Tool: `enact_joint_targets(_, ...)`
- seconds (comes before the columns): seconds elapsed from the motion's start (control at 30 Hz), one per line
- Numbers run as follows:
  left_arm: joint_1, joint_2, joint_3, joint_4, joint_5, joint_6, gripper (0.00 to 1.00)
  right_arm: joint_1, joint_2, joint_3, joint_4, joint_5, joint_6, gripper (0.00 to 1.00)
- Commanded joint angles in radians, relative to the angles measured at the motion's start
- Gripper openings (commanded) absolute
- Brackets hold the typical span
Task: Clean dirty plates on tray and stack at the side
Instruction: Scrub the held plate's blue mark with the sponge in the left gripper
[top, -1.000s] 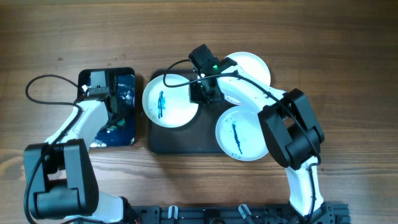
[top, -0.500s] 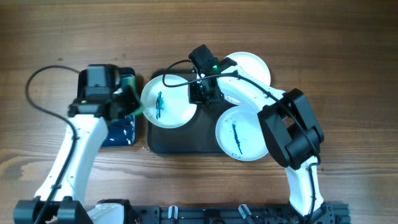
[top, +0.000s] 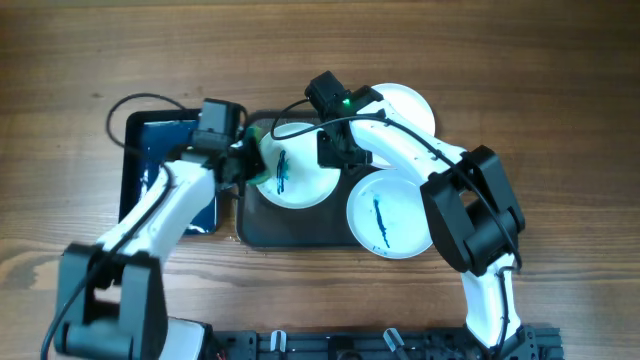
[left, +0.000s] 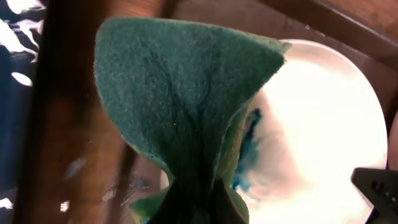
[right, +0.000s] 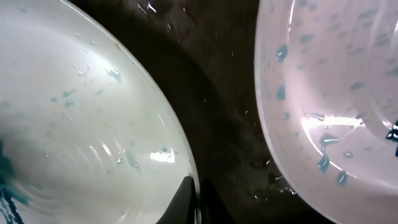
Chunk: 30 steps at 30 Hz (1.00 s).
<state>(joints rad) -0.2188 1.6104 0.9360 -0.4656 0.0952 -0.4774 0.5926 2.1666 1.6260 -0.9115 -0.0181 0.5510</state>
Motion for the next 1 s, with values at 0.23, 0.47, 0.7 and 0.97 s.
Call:
enact_joint_targets(0.23,-0.113,0.172,0.017,0.052,0.020,0.025,0.04,-0.013,0.056,-0.003,0.095,-0.229,-0.099,0.04)
enact_joint_targets(0.47,-0.145,0.209,0.037,0.054,0.310,0.273,0.04,-0.057,0.057,-0.007,0.100,-0.269,-0.071,0.04)
enact_joint_targets(0.7,-0.150,0.209,0.109,0.141,0.034,0.174,0.04,-0.057,0.057,-0.010,0.114,-0.269,-0.051,0.04)
enact_joint_targets(0.97,-0.150,0.209,0.111,0.029,-0.239,0.138,0.04,-0.077,0.058,-0.052,0.152,-0.299,-0.016,0.04)
